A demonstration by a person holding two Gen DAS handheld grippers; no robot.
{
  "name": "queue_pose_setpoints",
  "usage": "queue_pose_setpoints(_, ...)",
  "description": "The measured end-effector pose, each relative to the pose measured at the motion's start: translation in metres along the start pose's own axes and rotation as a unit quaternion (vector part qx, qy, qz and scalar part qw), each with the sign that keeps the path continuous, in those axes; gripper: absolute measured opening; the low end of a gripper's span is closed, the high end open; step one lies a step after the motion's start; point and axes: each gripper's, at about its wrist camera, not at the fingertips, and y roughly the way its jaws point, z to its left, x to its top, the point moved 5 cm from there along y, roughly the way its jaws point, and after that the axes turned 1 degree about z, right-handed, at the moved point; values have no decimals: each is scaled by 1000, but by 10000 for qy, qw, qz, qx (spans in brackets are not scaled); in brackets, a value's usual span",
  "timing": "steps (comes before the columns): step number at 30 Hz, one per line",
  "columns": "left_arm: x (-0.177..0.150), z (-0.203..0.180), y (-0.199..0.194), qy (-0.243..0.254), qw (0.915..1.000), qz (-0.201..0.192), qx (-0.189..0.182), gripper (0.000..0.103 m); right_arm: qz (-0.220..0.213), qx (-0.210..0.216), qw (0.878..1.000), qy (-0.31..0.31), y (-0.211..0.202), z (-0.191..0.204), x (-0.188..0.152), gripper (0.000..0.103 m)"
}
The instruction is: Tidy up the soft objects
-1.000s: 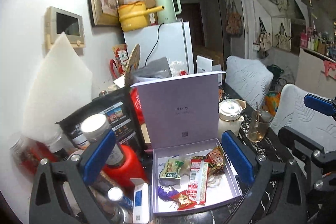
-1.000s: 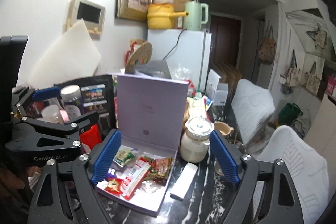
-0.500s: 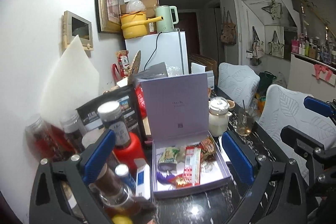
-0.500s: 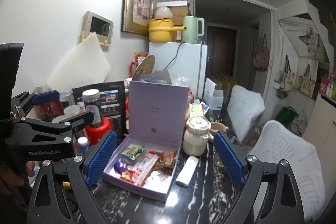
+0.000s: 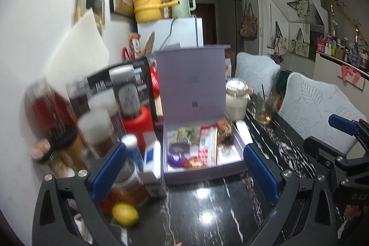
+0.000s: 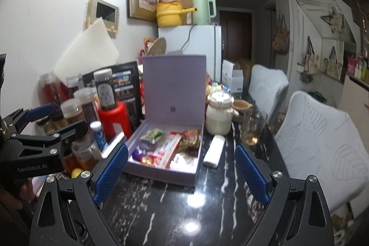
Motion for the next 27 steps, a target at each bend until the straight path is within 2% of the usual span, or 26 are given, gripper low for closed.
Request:
queue_pose_setpoints(5, -22, 3, 10, -47, 9998, 187, 14, 103, 179, -69, 9998, 12, 7, 5, -26, 95)
queue_pose_setpoints(12, -37, 3, 18, -114, 9994, 338, 6, 103, 346, -100, 9993, 138, 13, 3, -49, 95)
queue_pose_setpoints(27, -41, -1, 19, -185, 9985, 497, -120, 103, 469, -100, 9988, 23, 16, 5, -55, 95)
